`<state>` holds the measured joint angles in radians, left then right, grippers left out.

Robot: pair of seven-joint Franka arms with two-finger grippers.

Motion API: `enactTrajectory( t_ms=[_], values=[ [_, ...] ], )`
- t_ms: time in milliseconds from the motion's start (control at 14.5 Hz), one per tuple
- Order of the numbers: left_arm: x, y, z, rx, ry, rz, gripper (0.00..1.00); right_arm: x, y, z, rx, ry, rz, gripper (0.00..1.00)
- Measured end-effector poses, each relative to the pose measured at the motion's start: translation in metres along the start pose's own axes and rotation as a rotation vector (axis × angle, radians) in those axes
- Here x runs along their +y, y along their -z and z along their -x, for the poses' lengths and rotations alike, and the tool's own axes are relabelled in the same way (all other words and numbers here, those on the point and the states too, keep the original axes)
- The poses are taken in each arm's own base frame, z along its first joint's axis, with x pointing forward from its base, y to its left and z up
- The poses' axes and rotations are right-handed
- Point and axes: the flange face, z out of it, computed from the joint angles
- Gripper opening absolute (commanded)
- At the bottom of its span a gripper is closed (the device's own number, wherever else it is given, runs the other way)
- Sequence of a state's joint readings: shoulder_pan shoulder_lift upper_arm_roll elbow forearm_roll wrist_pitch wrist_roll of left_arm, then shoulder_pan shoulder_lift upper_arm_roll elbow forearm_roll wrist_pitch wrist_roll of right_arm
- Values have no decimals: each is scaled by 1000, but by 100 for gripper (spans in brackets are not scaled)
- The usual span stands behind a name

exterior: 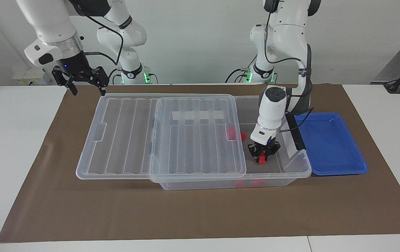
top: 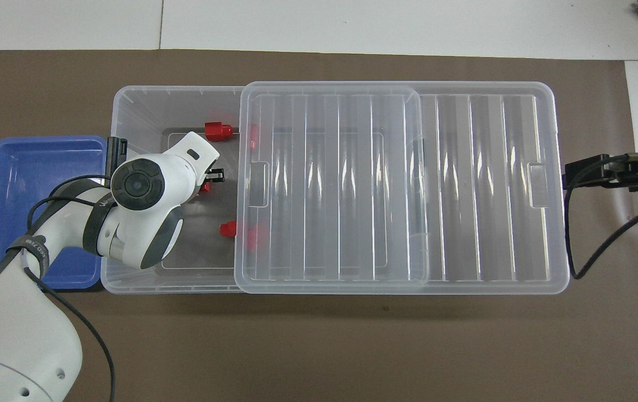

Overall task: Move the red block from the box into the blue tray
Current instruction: 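Lower the left gripper into the box and grasp a red block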

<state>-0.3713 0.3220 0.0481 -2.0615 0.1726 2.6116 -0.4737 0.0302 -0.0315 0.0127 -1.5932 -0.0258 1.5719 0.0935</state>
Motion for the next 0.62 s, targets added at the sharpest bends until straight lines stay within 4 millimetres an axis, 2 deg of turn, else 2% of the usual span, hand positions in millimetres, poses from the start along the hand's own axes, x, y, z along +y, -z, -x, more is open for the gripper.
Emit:
enactTrajectory(
  t_ms=[207, 344, 413, 620],
  values=[
    [-2, 3, -3, -38, 1, -24, 0, 0, -6, 0, -14, 0, 5, 100],
    [-6, 17, -12, -85, 4, -58, 0, 0, -8, 0, -18, -1, 6, 100],
    [-8, 33, -20, -105, 8, -75, 0, 1, -8, 0, -20, -2, 6, 100],
    [-14, 98, -39, -141, 41, -90, 0, 1, -9, 0, -21, -2, 6, 100]
  ],
)
